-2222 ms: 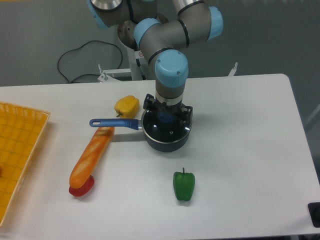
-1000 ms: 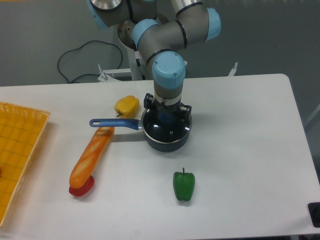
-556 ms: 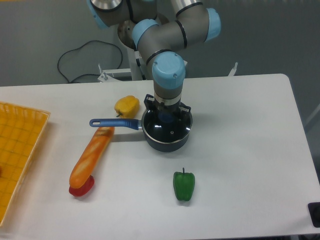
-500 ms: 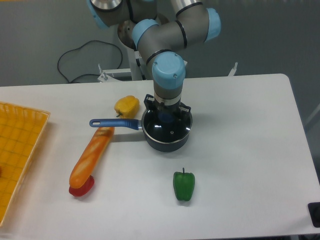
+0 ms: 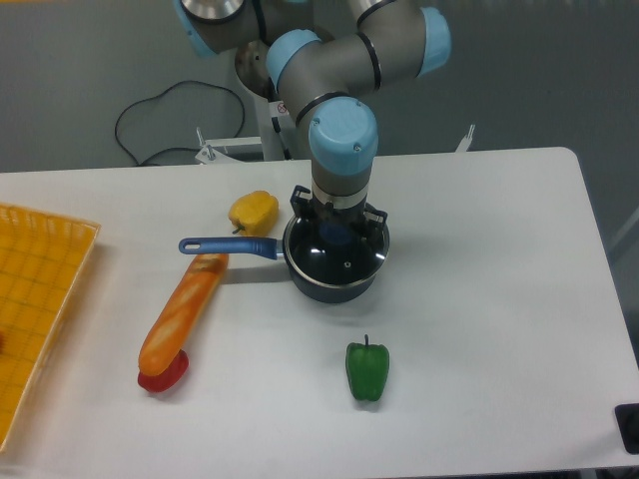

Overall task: Open the lid
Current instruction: 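Lift the glass lid off the saucepan and carry it aside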

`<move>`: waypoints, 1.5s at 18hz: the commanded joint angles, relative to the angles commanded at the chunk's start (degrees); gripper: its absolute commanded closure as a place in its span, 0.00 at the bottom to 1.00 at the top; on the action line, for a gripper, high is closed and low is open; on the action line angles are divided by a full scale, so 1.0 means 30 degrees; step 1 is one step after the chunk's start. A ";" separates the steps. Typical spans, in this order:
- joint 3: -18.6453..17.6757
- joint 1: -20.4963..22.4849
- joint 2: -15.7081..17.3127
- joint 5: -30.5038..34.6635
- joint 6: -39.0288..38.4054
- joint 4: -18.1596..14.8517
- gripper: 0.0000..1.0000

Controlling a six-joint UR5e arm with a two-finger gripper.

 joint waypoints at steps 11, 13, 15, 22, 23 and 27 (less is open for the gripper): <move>0.1904 0.0146 -0.0379 0.0029 0.4425 0.0322 0.49; 0.2344 0.0146 -0.0876 0.0058 0.5797 0.0322 0.50; 0.2696 0.0175 -0.1229 0.0117 0.7000 0.0381 0.50; 0.2991 0.1024 -0.1640 0.0557 0.9877 0.0672 0.50; 0.2991 0.1025 -0.1670 0.0557 0.9877 0.0790 0.50; 0.3049 0.1229 -0.1670 0.0498 0.9906 0.0791 0.50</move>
